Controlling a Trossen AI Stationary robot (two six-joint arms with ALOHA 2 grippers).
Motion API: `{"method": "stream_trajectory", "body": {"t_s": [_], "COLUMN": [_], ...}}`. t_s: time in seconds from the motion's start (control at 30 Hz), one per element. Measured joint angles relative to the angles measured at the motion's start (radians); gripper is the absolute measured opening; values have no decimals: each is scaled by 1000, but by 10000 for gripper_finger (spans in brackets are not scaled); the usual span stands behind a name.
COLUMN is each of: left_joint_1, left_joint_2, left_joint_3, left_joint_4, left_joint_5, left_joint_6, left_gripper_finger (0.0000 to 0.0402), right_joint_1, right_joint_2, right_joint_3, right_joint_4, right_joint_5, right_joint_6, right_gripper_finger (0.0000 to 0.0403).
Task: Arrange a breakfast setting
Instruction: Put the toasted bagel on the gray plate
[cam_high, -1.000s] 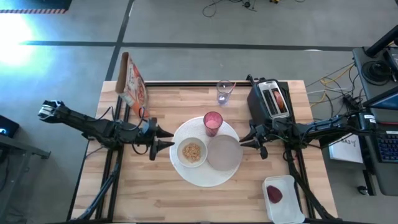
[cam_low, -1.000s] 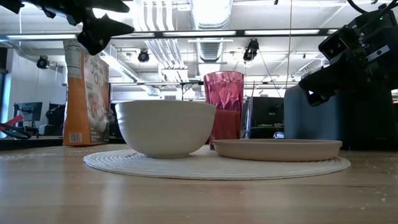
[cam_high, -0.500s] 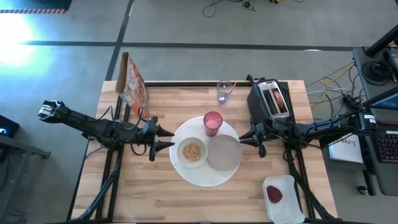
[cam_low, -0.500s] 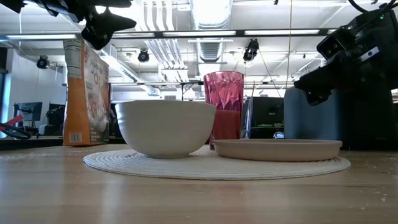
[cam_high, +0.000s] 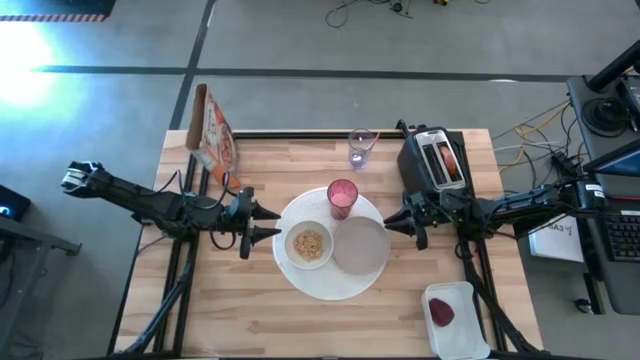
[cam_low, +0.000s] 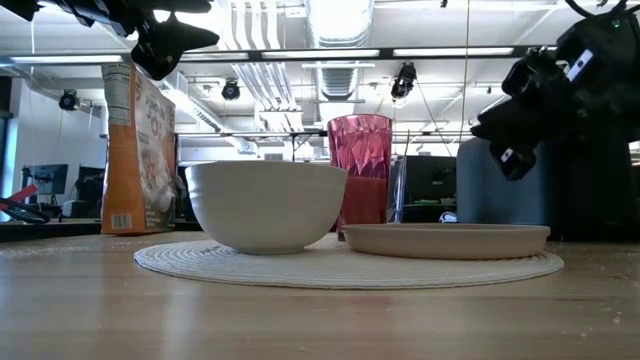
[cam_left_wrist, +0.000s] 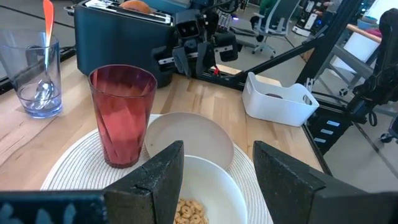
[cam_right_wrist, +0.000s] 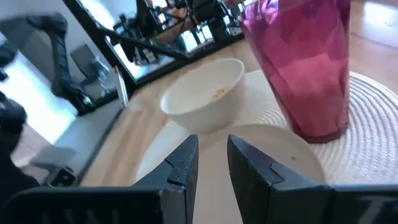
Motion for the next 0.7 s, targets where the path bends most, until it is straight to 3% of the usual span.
{"method": "stream_trajectory", "body": {"t_s": [0.27, 0.43, 0.6, 0.7], "left_joint_1": [0, 0, 0, 0], "left_joint_2": [0, 0, 5, 11], "left_joint_3": [0, 0, 0, 0], "left_joint_4": [0, -6, -15, -24], "left_joint_5": [0, 0, 0, 0], "left_joint_6": [0, 2, 18, 18], "left_gripper_finger": [176, 176, 176, 176], "right_joint_1": [0, 1, 11, 11], "right_joint_2": [-2, -2, 4, 4], "right_joint_3": [9, 125, 284, 385], "right_joint_4": [86, 90, 55, -104], "right_joint_5": [6, 31, 6, -3], "right_joint_6": [176, 203, 112, -33], "right_gripper_finger": [72, 75, 69, 70]}}
